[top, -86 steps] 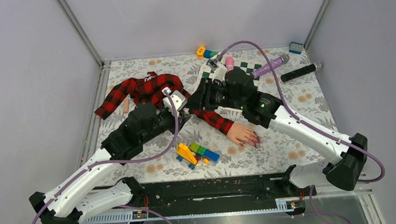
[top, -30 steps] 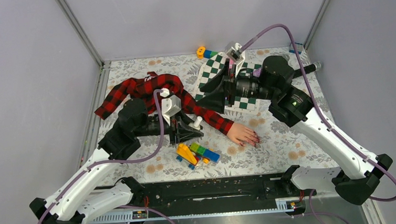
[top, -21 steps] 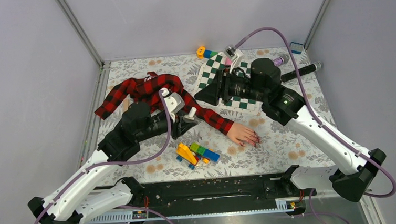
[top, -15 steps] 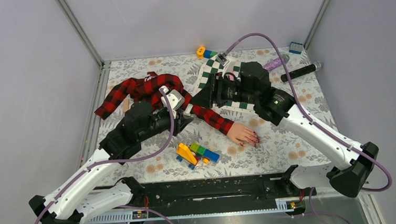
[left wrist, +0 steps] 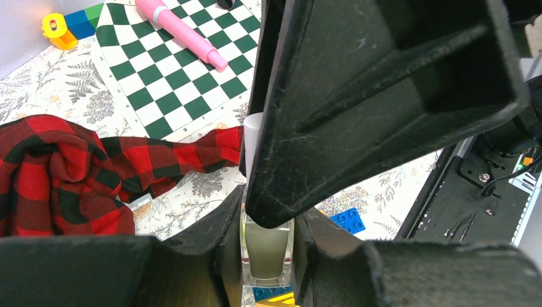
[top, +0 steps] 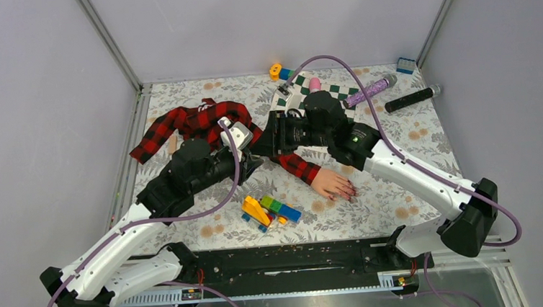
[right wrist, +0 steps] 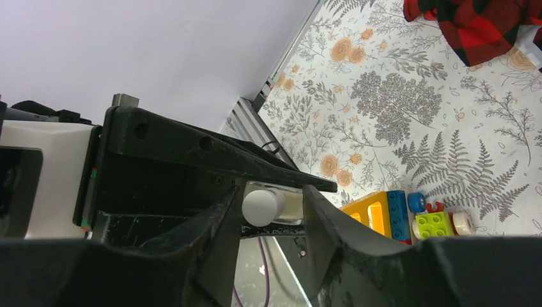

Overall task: Paint the nails
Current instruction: Unscrew the nail polish bottle.

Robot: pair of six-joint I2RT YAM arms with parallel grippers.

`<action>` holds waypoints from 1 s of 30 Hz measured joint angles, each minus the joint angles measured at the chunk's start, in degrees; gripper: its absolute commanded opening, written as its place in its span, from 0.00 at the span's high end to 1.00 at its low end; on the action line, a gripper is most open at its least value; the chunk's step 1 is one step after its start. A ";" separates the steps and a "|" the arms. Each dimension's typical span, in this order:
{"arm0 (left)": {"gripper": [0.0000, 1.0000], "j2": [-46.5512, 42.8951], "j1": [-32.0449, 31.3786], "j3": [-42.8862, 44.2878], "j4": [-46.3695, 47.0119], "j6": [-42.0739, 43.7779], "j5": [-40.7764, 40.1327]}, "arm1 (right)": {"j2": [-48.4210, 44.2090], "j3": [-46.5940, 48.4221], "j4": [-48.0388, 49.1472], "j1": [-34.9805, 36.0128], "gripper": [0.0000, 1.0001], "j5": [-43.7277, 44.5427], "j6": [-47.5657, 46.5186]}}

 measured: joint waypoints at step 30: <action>1.00 0.72 3.10 0.87 21.53 -20.81 50.07 | -9.11 -1.25 15.15 -1.40 0.51 -38.38 -22.64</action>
